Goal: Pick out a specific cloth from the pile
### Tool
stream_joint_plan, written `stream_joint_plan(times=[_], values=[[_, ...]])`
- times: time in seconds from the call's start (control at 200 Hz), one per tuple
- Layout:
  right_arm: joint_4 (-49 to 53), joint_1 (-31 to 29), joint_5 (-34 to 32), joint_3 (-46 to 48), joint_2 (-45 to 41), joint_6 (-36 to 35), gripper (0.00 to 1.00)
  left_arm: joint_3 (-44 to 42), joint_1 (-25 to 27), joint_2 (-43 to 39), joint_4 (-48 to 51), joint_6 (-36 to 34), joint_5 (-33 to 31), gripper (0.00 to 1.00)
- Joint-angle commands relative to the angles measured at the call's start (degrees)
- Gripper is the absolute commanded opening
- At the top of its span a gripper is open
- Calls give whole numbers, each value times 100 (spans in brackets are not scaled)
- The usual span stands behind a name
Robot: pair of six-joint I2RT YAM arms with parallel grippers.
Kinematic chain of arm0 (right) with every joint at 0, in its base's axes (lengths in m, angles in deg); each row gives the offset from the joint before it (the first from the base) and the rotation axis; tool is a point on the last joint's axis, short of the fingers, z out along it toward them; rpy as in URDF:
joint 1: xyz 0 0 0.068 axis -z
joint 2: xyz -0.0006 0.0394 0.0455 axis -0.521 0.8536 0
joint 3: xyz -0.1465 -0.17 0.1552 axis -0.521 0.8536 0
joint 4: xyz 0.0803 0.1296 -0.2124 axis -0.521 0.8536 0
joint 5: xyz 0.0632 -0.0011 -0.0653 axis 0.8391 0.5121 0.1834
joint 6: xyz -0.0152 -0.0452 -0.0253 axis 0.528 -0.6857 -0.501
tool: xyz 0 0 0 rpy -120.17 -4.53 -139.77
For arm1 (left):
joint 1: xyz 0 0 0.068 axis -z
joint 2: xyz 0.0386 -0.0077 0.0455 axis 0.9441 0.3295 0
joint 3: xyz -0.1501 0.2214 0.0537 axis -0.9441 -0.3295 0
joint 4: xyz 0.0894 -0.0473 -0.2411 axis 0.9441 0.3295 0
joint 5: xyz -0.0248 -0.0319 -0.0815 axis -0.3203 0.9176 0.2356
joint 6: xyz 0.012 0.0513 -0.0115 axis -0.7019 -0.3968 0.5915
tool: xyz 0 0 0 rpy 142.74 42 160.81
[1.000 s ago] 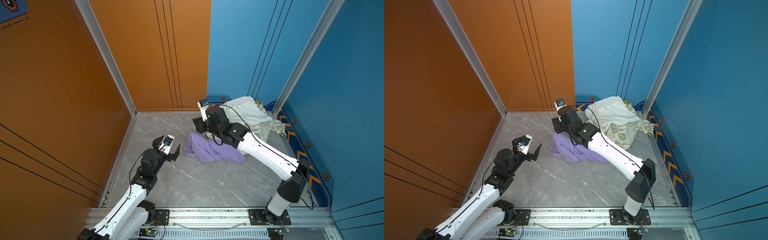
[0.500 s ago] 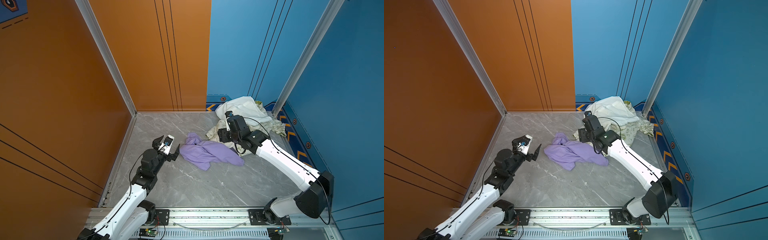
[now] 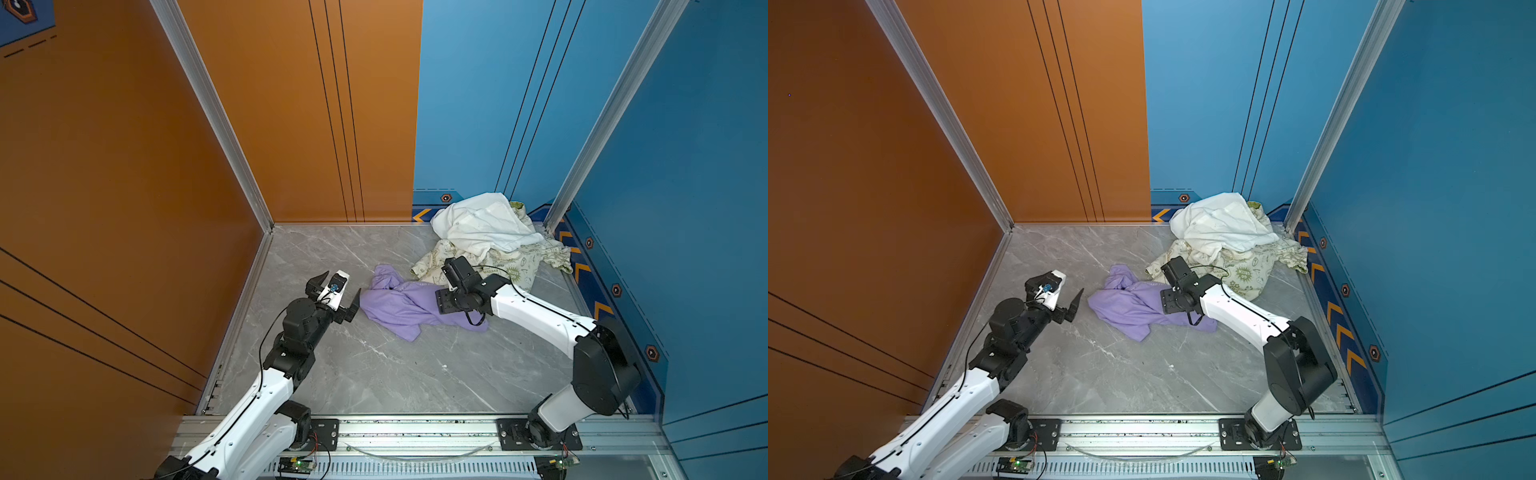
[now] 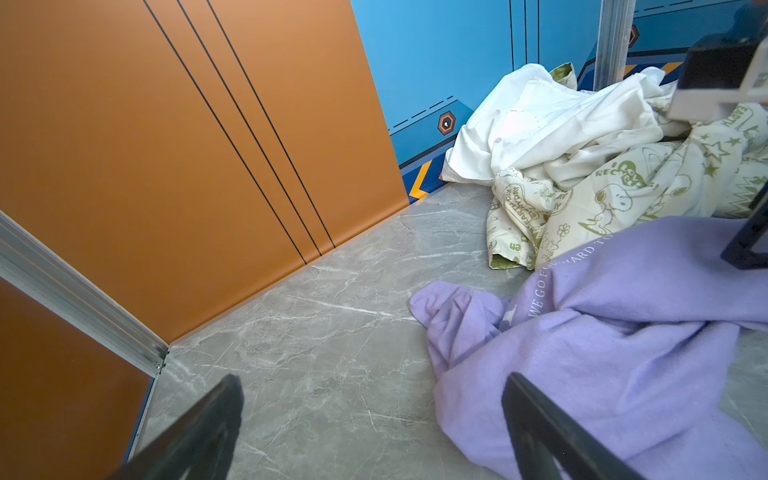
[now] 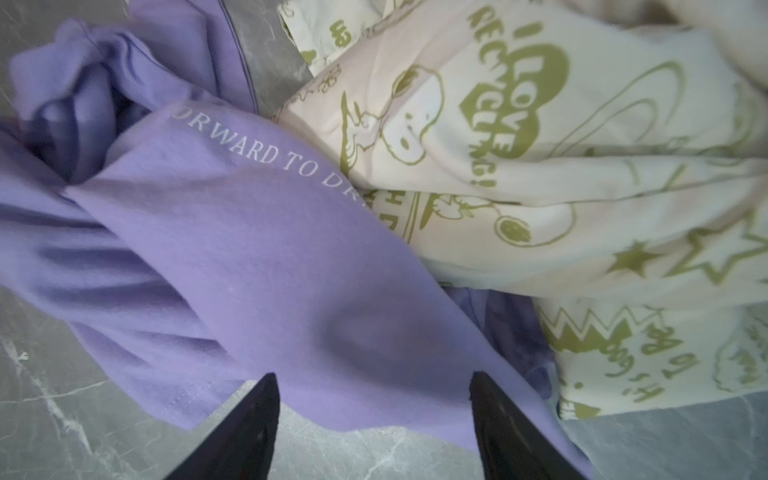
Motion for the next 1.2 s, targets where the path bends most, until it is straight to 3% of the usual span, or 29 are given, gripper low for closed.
stream_joint_plan(times=[0.0,0.145,0.405,0.491,0.921,1.196], values=[[99,-107,185,-64,316,122,70,-83,76,-36,-97,-103,-119,98],[91,-138,262,-125,563,179,55,-84,94,-47,-97,-116,-124,98],[67,-138,232,-228,600,221,10,-85,102,-59,-97,-130,-145,98],[56,-130,203,-278,500,219,0,-82,106,-66,-97,-134,-146,98],[-830,-385,341,-732,-755,206,0,-94,107,-79,-105,-134,166,98],[-1578,-718,462,-1568,-945,105,0,-129,121,-67,-168,-139,400,98]])
